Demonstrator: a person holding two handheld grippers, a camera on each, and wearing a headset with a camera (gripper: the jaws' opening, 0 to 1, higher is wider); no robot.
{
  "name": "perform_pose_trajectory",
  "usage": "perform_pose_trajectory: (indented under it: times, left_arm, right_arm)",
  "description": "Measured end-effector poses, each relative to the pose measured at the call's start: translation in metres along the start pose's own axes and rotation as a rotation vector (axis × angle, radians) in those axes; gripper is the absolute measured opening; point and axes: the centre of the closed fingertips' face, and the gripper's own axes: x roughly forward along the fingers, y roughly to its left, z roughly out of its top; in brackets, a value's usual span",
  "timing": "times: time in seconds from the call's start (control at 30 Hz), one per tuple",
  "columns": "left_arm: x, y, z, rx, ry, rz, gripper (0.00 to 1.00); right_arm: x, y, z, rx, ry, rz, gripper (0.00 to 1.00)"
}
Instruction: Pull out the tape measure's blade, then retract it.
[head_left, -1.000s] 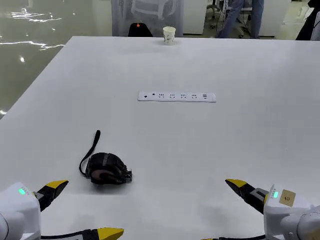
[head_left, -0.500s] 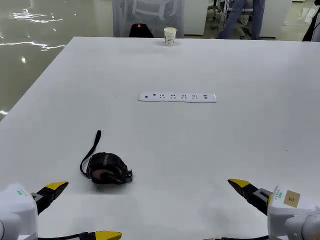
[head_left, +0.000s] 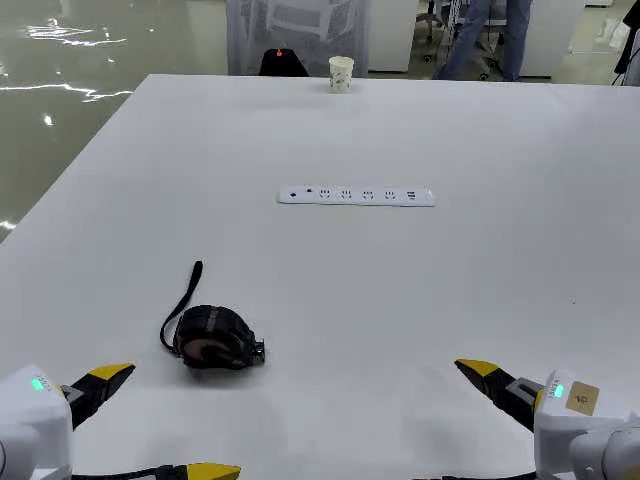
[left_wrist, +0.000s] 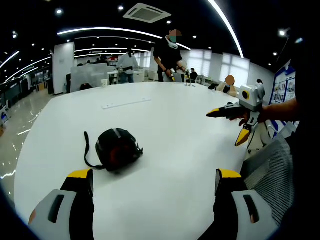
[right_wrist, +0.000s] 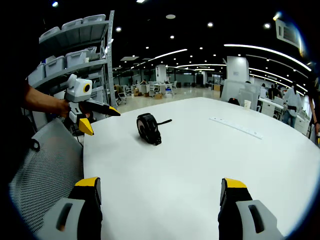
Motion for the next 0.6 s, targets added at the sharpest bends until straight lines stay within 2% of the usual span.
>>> perform_pose_trajectory:
  times: [0.6]
  left_arm:
    - [-0.0008,0.001,-0.0016,0.0,0.012,-0.006,0.96]
  right_arm:
    - [-0.0001,0.0007,-0.0004,0.0,0.008,0.001,0.99]
